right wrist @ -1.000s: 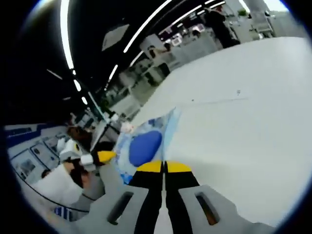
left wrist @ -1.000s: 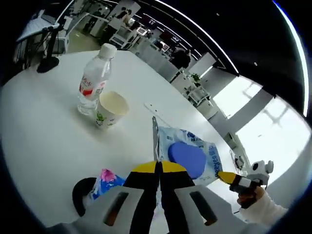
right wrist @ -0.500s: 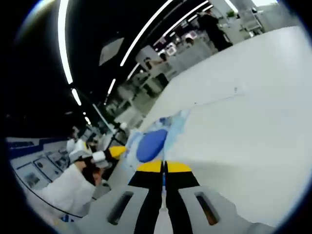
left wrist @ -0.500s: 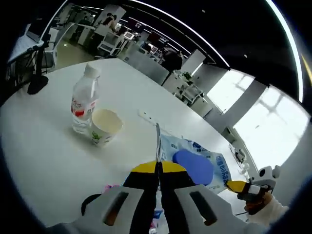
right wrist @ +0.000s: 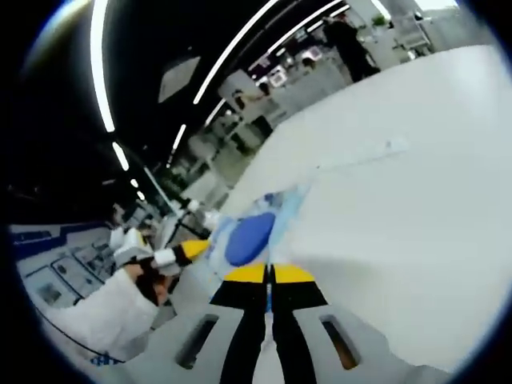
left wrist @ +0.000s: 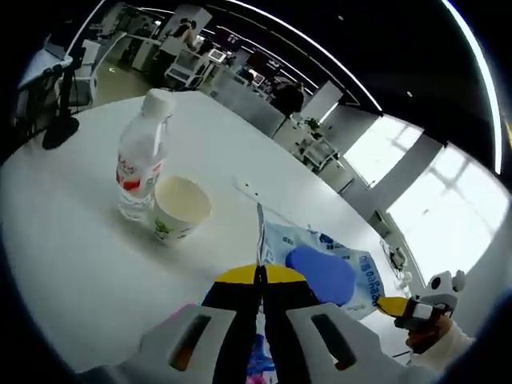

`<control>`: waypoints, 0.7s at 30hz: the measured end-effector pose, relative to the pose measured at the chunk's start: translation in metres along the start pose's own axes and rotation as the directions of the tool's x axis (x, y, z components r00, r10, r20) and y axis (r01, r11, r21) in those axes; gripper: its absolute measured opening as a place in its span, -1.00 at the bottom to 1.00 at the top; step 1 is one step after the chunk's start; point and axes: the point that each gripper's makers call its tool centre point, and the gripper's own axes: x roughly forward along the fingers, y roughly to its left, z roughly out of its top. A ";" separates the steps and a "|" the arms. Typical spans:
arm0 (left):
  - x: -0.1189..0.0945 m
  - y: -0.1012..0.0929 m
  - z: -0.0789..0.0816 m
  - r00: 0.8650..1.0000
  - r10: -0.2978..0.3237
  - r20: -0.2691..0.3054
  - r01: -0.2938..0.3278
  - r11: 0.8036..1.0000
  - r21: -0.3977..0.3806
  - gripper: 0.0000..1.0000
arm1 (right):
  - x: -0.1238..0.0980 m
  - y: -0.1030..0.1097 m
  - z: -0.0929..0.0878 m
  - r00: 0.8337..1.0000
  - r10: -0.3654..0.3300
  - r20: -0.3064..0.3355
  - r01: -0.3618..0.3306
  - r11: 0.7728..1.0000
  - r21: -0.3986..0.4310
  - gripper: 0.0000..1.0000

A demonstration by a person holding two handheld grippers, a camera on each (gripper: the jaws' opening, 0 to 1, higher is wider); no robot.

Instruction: Arrange the tabletop items into an orderly group along one side of the table until the central work area is clear of visible clutter.

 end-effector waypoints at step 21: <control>0.056 0.056 -0.012 0.994 0.102 -0.046 -0.103 0.994 -0.024 -1.00 | 0.060 -0.044 -0.026 0.989 -0.060 -0.134 0.060 0.998 -0.005 -1.00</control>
